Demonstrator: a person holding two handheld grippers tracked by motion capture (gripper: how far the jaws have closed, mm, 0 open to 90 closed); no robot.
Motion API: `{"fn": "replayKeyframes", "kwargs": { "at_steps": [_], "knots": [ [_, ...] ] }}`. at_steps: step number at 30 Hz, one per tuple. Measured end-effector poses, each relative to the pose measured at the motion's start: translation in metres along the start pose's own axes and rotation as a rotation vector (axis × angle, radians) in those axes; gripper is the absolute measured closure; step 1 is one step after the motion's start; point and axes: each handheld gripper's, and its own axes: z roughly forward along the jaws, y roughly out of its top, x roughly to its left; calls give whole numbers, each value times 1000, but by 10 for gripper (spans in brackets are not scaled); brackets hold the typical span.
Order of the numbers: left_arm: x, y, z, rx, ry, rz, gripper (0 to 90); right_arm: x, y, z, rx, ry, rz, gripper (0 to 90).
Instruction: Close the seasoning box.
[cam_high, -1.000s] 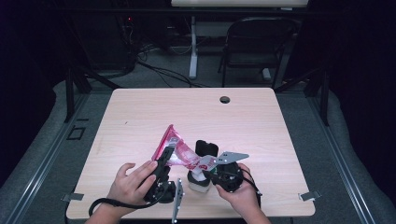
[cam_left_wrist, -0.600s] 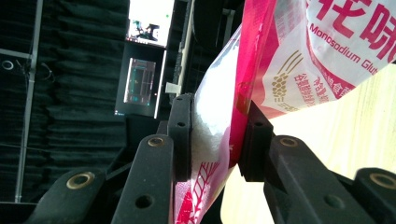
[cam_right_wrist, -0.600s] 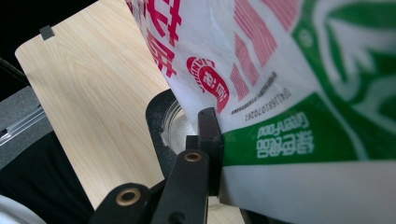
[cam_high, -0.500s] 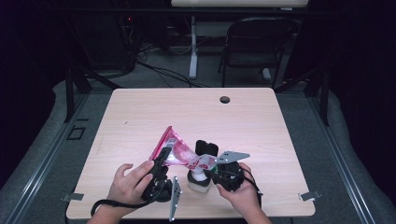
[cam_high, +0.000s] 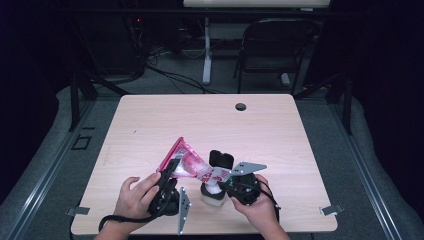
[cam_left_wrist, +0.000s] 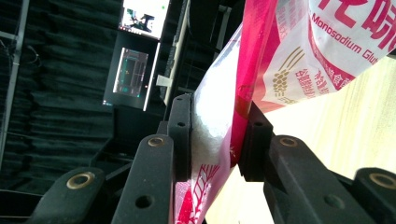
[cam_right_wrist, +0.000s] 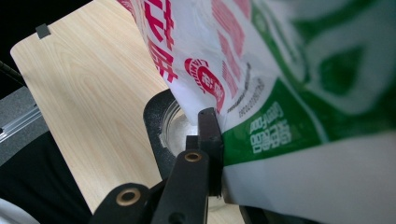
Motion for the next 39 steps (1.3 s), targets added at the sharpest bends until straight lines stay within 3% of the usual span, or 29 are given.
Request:
{"fn": "replayKeyframes", "kwargs": {
  "at_steps": [39],
  "knots": [
    [-8, -23, 9, 30, -72, -107, 711, 0, 2, 1, -11, 0, -5, 900]
  ]
}}
